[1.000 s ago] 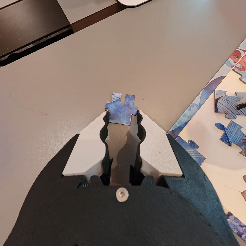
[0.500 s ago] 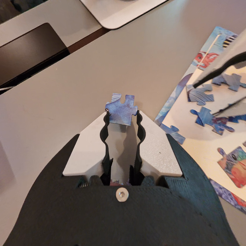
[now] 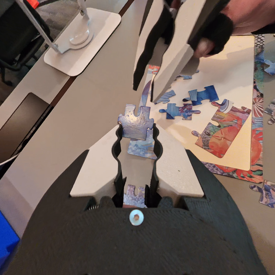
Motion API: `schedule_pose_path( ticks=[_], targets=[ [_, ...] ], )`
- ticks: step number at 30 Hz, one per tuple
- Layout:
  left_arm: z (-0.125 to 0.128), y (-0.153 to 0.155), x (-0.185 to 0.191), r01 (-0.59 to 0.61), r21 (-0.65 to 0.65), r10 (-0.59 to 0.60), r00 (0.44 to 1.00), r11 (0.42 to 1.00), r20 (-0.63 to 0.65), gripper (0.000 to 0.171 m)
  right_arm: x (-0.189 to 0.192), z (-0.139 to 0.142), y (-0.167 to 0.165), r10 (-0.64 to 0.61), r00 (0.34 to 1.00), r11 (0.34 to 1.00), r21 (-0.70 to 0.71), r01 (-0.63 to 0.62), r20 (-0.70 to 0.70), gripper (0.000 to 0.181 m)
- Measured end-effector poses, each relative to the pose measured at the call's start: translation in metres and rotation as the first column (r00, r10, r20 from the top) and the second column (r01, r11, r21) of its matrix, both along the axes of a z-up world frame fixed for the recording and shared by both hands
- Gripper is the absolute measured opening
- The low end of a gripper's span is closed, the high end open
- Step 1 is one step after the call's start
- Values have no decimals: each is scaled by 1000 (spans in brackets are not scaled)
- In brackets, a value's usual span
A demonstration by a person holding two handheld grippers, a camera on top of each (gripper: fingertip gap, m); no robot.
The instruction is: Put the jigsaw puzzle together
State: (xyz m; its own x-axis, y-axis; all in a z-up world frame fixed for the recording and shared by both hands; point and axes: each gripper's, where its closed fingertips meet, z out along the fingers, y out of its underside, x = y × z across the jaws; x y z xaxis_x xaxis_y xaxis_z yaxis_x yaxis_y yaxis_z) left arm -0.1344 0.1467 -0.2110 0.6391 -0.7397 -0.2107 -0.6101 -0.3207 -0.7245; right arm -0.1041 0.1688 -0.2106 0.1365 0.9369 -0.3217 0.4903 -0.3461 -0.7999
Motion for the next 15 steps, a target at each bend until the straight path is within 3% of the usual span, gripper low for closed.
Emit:
schedule_pose_path(
  ticks=[8, 11, 13, 15],
  targets=[
    [13, -12, 26, 108, 86, -104, 994, 990, -45, 39, -4, 11, -17, 62, 987, 957, -271, -102, -149, 46],
    [18, -15, 33, 132, 106, -128, 991, 986, -40, 40, -6, 16, -26, 97, 977, 935, -320, -155, -190, 32],
    [18, -17, 35, 139, 105, -135, 990, 985, -47, 40, -7, 21, -32, 119, 967, 925, -328, -190, -224, 10],
    [16, -17, 34, 142, 102, -138, 989, 985, -48, 40, -8, 22, -34, 128, 966, 925, -323, -199, -226, 5]
  ],
)
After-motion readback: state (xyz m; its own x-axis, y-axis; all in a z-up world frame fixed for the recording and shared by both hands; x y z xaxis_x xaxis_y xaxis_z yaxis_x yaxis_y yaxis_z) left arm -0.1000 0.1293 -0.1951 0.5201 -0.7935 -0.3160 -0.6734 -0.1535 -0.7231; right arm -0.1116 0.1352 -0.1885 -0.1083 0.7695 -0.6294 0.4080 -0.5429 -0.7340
